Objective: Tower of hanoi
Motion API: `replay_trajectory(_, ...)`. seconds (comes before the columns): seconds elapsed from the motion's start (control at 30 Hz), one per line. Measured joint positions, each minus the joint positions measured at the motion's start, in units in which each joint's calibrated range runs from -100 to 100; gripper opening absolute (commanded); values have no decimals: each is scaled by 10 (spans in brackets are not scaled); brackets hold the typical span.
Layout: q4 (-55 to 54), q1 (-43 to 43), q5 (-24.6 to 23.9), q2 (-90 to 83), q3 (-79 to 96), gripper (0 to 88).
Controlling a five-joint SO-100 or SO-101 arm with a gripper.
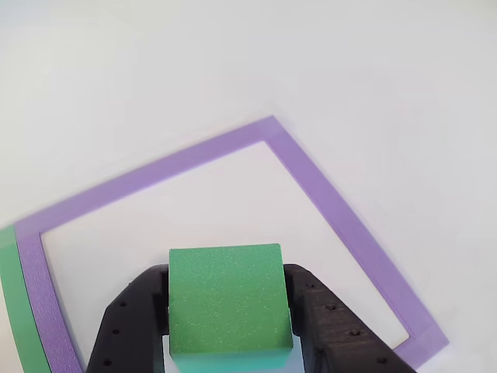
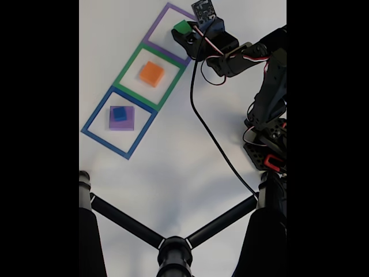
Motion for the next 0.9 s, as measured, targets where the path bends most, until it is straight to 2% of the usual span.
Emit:
replay_trajectory(0.13, -9, 4, 0, 17, -2, 111)
replay_trajectory(0.5, -24, 6, 0, 30, -3, 297)
replay_trajectory(0.7, -21, 6, 0, 17, -3, 290)
replay_trajectory(0.8, 21, 6, 0, -25, -10, 281)
replay_trajectory(0.9, 119, 6, 0, -94, -44, 194)
